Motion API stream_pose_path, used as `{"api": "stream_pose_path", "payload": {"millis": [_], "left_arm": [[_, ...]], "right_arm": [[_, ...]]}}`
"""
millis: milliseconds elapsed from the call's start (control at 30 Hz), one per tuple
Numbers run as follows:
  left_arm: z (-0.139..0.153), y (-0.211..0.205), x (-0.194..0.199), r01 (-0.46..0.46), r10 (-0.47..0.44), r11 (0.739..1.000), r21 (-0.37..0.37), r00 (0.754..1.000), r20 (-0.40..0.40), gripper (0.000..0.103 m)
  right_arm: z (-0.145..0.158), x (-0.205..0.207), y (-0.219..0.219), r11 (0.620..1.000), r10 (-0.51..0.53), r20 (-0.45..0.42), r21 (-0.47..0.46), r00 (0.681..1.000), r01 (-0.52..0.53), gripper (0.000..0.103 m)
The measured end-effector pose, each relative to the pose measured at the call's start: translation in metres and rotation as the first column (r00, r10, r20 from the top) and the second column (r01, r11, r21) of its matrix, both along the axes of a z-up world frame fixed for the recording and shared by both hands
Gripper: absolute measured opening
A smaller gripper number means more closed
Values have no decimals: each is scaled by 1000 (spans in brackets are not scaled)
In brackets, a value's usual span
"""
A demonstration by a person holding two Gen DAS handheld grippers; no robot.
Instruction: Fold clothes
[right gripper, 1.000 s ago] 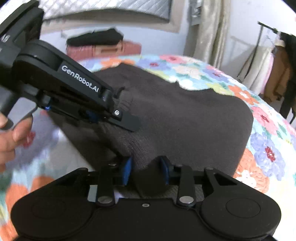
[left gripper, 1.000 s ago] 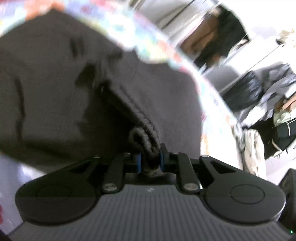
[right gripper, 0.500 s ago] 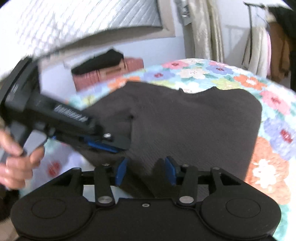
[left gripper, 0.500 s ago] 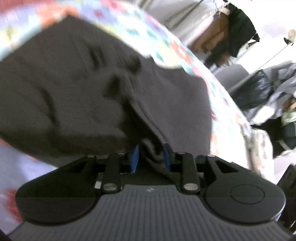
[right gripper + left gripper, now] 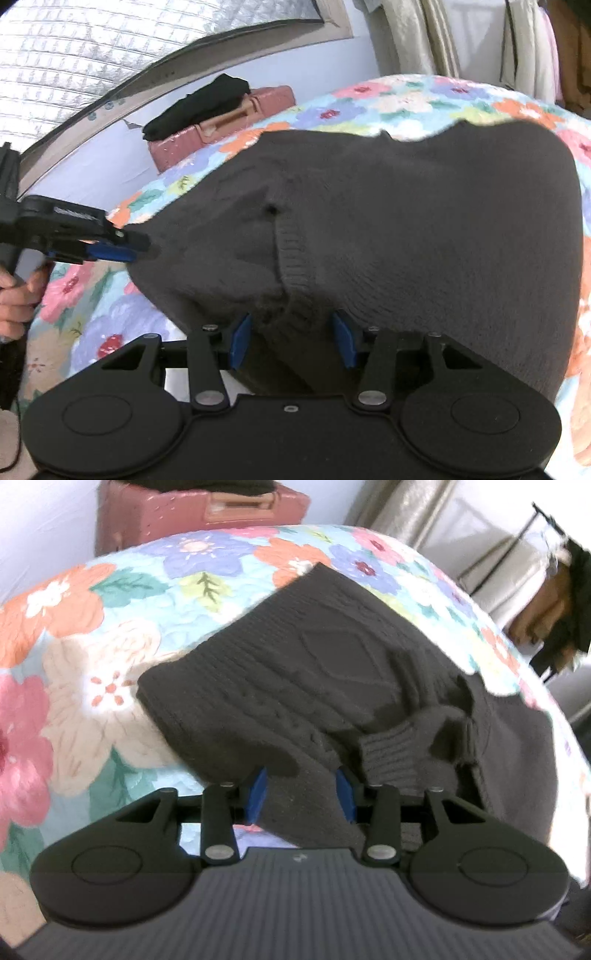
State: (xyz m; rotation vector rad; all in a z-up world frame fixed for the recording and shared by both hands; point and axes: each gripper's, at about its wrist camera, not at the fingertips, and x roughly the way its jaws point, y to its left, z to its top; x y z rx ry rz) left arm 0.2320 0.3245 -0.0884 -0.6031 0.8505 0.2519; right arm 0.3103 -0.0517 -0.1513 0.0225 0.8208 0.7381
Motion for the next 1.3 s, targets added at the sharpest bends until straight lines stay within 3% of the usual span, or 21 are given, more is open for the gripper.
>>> {"api": "stream_pose_path", "payload": {"millis": [67,167,333,467,633,767,800,833,867,900,967,1067,1200,1300], "left_arm": [[1,3,-3,1,1,999,-45,999,32,46],[-2,0,-5,-22,22,999,-30,999,29,52],[-16,17,-2,-167,167,986,10,986,-2,66],[-34,34,-1,-236,236,972,7,970,-50,68],[-52,54,-5,-316,326,934,-165,944,41,90],[-63,59,10,-308,337,926,-219,935,110,90],[-65,57,14,-308,340,924,-227,933,120,85],[-66,56,17,-308,343,922,-234,930,129,59],[-69,54,21,-304,343,921,-242,930,135,41],[-72,50,25,-293,332,923,-251,934,133,12],[-77,41,31,-290,333,920,-263,933,138,11],[-63,22,38,-276,308,942,-190,936,171,11],[-23,-8,44,-104,178,969,-225,923,342,10],[3,-49,53,47,30,986,-161,897,442,10]], "right_arm": [[-3,-1,-2,1000,-11,-3,13,1000,11,54],[0,-4,-1,1000,-18,9,5,1000,17,54],[22,-13,-9,998,-57,30,38,998,56,55],[30,-15,-16,995,-84,21,54,996,83,55],[37,-16,-22,992,-92,12,88,996,91,55],[40,-12,-31,982,-100,-8,158,995,100,55],[40,-10,-35,978,-104,-23,181,994,106,55],[40,-7,-38,974,-108,-37,197,993,114,55],[39,-4,-40,971,-114,-46,208,992,121,55],[39,-3,-43,970,-120,-45,207,992,127,55],[39,-1,-47,971,-132,-34,196,991,136,55],[40,-2,-55,976,-146,0,162,989,144,55],[42,-5,-72,977,-165,19,138,986,161,55],[41,-3,-89,971,-202,15,131,979,198,55]]}}
